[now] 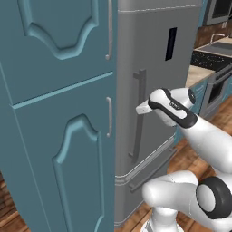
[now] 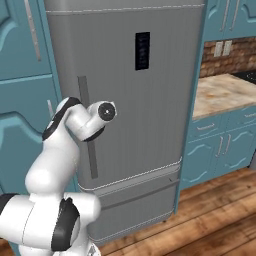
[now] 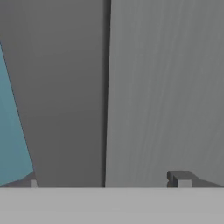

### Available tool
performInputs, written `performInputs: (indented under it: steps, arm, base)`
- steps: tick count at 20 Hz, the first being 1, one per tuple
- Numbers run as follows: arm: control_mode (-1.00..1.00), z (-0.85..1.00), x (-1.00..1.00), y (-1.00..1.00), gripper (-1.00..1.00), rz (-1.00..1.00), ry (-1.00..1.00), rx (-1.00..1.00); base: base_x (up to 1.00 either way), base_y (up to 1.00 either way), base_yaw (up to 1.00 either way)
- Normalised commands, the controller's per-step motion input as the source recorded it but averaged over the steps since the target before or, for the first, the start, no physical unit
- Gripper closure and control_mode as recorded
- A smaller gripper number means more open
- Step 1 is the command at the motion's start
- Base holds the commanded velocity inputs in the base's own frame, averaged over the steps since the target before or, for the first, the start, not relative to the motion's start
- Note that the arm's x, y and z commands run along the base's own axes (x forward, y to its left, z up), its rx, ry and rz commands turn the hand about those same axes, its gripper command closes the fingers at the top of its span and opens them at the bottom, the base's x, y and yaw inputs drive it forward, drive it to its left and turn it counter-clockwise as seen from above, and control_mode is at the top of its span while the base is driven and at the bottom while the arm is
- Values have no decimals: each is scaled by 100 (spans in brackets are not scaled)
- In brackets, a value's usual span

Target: Open the fridge, grab two sodas, and place both sodas inside the bowl with ice on the dining counter.

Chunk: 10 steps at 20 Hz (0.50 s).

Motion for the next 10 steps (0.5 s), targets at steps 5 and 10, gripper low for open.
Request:
performInputs:
  steps: [5,10]
  arm:
    - [-100,-15,41,29,100,0,0,0]
    - [-100,-3,24,12,100,0,2,0]
  base:
    - [0,0,0]
    - [0,0,0]
